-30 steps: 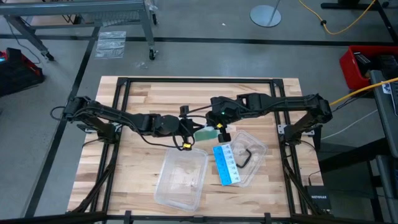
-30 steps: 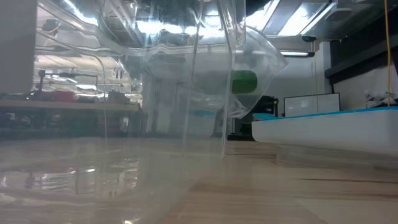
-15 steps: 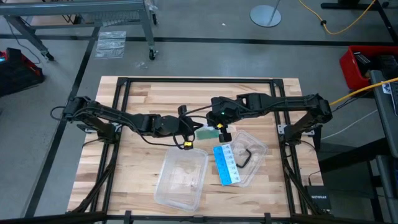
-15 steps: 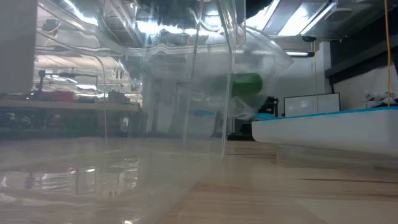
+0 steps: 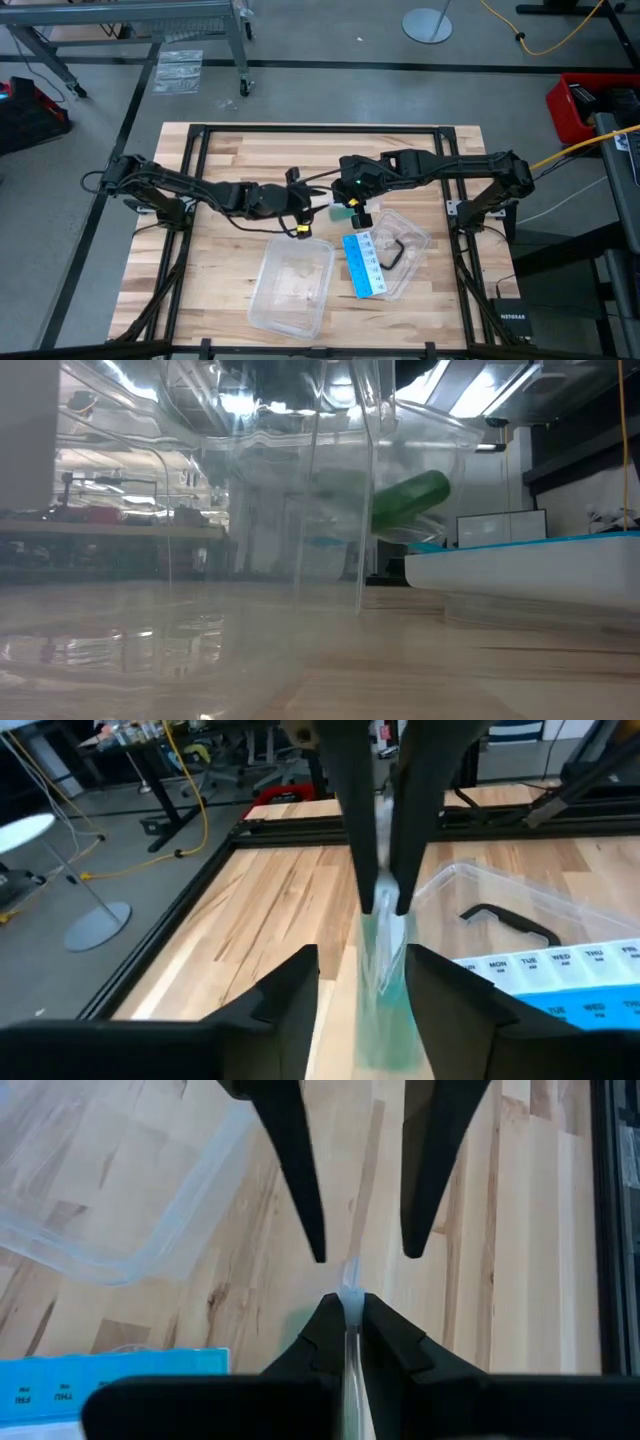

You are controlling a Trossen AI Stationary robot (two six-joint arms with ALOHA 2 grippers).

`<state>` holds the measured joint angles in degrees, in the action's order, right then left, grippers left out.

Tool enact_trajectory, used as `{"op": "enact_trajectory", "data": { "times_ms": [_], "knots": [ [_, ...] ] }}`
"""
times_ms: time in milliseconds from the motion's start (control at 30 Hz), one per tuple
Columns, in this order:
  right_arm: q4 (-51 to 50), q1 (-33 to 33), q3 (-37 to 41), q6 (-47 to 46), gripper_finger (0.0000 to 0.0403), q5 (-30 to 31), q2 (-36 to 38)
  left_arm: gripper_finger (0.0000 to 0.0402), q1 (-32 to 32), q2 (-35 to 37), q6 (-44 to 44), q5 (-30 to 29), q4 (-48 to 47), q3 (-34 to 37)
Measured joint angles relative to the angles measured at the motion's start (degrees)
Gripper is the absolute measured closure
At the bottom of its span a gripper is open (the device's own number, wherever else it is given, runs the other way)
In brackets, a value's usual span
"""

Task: Roll bandage
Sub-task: Close the transparent zip bag

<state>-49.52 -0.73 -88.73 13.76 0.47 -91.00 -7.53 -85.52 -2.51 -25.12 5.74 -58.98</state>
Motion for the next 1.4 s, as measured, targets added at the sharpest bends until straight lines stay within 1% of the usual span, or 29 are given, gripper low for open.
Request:
{"op": "enact_trajectory", "data": {
  "times_ms": [100,167,267,400,467,633,733,833,1000,1233,1400],
  "knots": [
    [0.0,0.0,0.0,0.0,0.0384,0.0,0.0,0.0257,0.0,0.0,-1.2,0.1,1.2,0.0],
    [0.1,0.0,0.0,0.0,0.0384,0.0,0.0,0.0268,0.0,0.0,-2.0,0.0,2.1,0.0],
    [0.2,0.0,0.0,0.0,0.0384,0.0,0.0,0.0296,0.0,0.0,-2.9,0.0,3.8,0.0],
    [0.2,0.0,0.0,0.0,0.0384,0.0,0.0,0.0342,0.0,0.0,-4.0,0.1,4.0,0.0],
    [0.2,0.0,0.0,0.0,0.0384,0.0,0.0,0.0363,0.0,0.0,-3.9,1.4,3.9,0.0],
    [0.8,-0.1,0.0,0.0,0.0384,-0.1,0.0,0.0396,0.0,0.0,-3.9,2.6,4.0,0.0],
    [1.2,-0.1,0.0,0.0,0.0384,-0.2,0.0,0.0399,0.0,0.0,-3.9,2.5,3.9,0.0],
    [1.5,-0.1,0.0,0.0,0.0384,-1.5,0.0,0.0392,0.0,0.0,-3.6,2.6,4.0,0.0],
    [2.0,-0.1,0.0,0.0,0.0384,-1.6,0.0,0.0382,0.0,0.0,-3.3,2.6,4.0,0.0],
    [2.2,-0.1,0.1,0.0,0.0384,-1.6,0.0,0.0380,0.0,0.0,-3.5,2.6,3.8,0.0],
    [2.5,-0.1,0.1,0.0,0.0384,-1.6,0.0,0.0374,0.1,0.0,-0.6,2.6,2.6,0.0]
  ]
}}
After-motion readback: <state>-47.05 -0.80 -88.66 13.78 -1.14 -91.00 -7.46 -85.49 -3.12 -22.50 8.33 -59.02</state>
